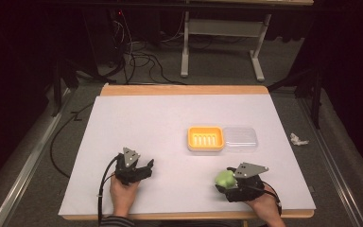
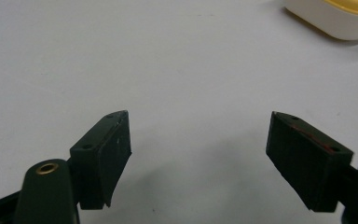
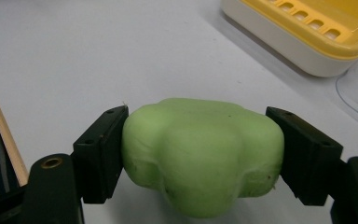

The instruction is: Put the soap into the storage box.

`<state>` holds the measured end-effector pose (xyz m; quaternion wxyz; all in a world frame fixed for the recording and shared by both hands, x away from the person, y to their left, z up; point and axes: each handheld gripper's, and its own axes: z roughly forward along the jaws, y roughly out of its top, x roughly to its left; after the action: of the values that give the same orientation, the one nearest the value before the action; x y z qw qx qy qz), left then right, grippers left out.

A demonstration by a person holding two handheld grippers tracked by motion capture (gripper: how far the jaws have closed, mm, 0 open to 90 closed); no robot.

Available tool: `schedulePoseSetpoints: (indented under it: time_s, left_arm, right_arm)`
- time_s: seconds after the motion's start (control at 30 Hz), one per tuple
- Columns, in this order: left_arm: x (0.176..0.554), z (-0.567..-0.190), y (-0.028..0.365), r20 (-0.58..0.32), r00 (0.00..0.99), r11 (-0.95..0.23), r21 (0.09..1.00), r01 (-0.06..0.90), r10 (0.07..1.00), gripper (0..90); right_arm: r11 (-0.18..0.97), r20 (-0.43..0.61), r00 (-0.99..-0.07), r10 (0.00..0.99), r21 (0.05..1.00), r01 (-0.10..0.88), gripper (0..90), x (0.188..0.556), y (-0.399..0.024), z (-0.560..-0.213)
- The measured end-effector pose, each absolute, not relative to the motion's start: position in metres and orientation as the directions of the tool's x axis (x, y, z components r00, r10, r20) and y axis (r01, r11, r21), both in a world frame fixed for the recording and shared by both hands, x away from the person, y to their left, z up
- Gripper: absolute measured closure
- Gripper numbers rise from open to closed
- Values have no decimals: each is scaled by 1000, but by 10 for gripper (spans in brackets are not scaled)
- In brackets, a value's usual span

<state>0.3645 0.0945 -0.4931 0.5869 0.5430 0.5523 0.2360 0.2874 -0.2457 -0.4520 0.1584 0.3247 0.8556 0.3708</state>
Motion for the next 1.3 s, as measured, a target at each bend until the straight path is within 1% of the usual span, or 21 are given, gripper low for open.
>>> schedulePoseSetpoints:
  time_s: [0.83,1.13,1.3]
  left_arm:
    - [365,-493,95,-399,277,304,894,328,874,226]
    - [365,-493,94,-403,277,308,893,328,873,226]
    - [365,-493,95,-401,277,307,894,328,873,226]
  right_arm:
    - [496,-40,-740,671,766,409,255,310,-248,-419]
    - [515,-39,-742,669,744,426,255,327,-246,-406]
    - [510,-32,-744,667,747,426,255,338,-245,-398]
